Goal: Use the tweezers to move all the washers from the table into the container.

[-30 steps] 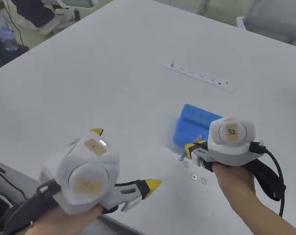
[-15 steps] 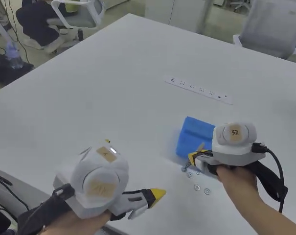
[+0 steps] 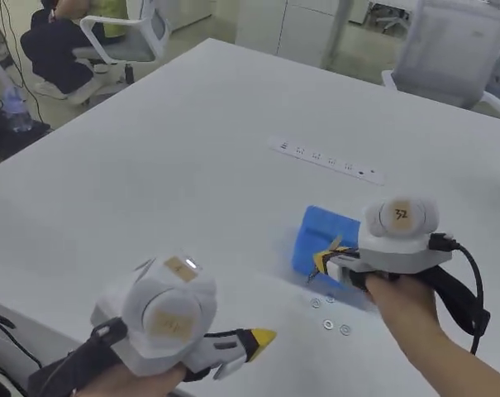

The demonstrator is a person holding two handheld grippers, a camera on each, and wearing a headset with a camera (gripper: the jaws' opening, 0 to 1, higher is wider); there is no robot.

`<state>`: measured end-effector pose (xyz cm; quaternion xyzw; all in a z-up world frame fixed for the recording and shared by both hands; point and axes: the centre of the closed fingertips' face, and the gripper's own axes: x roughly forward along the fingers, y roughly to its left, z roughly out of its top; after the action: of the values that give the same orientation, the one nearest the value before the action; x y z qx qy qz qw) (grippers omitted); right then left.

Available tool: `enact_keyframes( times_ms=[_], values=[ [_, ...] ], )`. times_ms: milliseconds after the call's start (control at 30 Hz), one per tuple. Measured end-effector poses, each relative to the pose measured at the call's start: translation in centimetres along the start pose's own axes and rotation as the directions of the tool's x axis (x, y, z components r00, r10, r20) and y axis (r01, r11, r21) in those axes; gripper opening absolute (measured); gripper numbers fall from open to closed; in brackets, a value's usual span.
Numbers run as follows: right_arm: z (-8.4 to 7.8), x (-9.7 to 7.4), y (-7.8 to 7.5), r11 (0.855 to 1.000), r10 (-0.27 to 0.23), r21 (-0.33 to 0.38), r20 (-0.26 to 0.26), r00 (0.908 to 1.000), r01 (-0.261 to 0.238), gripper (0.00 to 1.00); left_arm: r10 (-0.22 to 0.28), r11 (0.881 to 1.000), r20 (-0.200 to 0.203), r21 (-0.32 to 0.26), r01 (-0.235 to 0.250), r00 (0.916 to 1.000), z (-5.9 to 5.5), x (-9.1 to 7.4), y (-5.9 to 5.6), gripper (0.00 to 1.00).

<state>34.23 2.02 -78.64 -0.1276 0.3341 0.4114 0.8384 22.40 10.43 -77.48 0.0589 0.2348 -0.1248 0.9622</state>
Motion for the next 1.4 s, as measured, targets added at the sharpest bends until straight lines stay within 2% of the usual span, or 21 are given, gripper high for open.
enact_keyframes(
  times_ms=[300, 700, 1100, 1400],
  values=[
    [1.0, -0.9, -0.5, 1.0, -0.017, -0.024, 0.006, 0.9998, 0.017, 0.01, 0.0, 1.0, -0.001, 0.0, 0.0, 1.0, 0.0, 0.0, 0.0, 0.98],
    [2.1, -1.9, -1.1, 0.999, -0.026, 0.02, 0.01, 0.9996, 0.026, 0.01, -0.005, 1.0, -0.002, -0.004, 0.005, 1.0, -0.1, 0.0, 0.0, 0.97],
    [3.3, -2.2, -1.7, 0.999, -0.037, 0.021, 0.022, 0.9991, 0.036, 0.01, -0.002, 1.0, -0.011, -0.002, 0.002, 0.9999, -0.2, 0.0, 0.0, 0.96],
    [4.1, -1.7, -2.6, 0.999, -0.037, 0.034, 0.032, 0.9988, 0.036, 0.01, -0.009, 1.0, -0.016, -0.005, 0.009, 0.9998, -0.3, 0.0, -0.1, 0.96]
  ],
)
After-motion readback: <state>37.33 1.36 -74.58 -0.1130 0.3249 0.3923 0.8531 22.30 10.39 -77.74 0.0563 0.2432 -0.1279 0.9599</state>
